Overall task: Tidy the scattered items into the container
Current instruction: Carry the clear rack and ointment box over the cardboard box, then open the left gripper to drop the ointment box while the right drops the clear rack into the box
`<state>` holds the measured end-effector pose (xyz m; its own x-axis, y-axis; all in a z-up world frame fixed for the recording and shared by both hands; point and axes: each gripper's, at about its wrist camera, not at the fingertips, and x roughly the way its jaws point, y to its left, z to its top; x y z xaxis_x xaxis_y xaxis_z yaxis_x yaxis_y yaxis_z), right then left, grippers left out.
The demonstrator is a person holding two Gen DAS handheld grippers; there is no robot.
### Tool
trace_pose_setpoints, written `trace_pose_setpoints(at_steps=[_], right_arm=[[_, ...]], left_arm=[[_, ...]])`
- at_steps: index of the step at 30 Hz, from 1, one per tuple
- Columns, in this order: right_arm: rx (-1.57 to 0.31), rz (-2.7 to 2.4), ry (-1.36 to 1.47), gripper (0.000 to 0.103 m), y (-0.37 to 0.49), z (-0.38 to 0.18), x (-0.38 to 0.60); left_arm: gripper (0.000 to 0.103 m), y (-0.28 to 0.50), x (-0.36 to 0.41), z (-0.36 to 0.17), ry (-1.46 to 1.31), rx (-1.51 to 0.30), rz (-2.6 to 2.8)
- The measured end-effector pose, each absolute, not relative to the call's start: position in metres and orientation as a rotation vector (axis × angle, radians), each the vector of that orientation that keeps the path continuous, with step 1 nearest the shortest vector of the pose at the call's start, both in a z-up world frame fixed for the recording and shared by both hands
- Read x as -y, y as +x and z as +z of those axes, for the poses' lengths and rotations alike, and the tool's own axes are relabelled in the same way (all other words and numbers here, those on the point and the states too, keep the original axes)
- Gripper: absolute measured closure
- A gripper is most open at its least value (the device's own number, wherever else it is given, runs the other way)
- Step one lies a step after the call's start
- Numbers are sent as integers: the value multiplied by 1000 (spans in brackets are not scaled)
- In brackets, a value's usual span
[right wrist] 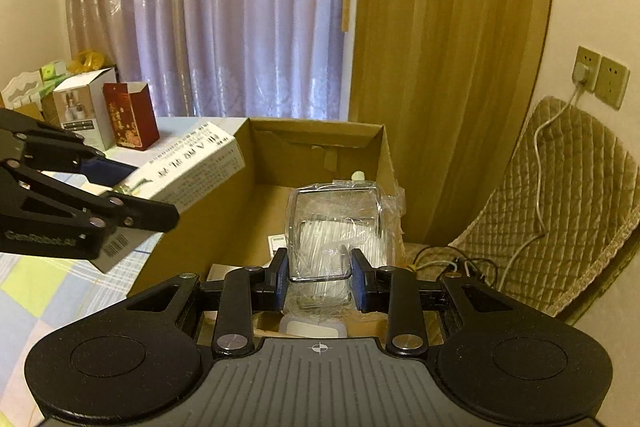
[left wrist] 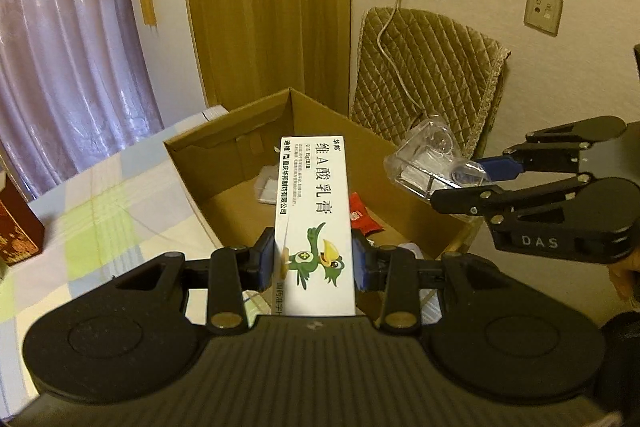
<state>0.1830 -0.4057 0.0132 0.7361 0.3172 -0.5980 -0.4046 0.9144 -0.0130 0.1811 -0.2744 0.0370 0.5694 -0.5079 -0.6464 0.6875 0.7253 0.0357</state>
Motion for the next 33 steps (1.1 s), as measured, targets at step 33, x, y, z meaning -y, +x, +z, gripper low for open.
trace_pose_setpoints(at_steps=[33], right_arm=[[-663, 401, -135, 69, 199, -6, 405]], left_arm=[[70, 207, 295, 8, 317, -714, -710]])
